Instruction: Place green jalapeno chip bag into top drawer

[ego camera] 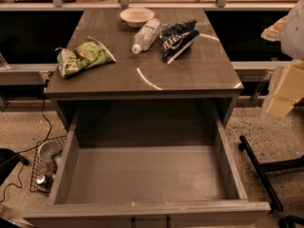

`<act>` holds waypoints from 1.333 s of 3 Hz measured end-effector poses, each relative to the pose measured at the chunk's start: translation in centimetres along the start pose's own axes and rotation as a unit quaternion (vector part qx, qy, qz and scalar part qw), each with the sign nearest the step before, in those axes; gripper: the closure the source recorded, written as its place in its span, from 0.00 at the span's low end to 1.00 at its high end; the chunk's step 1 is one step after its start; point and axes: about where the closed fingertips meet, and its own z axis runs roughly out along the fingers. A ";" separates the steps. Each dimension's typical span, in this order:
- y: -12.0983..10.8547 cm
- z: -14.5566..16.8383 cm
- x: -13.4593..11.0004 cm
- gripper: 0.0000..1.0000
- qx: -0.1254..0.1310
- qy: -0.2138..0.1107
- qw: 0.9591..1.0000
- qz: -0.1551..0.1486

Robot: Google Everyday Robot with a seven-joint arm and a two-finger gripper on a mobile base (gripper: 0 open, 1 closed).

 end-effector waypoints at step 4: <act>-12.0 3.1 -8.1 0.00 0.119 -0.199 0.972 0.044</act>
Offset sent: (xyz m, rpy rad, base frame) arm 0.1214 0.0371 0.0574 0.1405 -0.3960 -0.0307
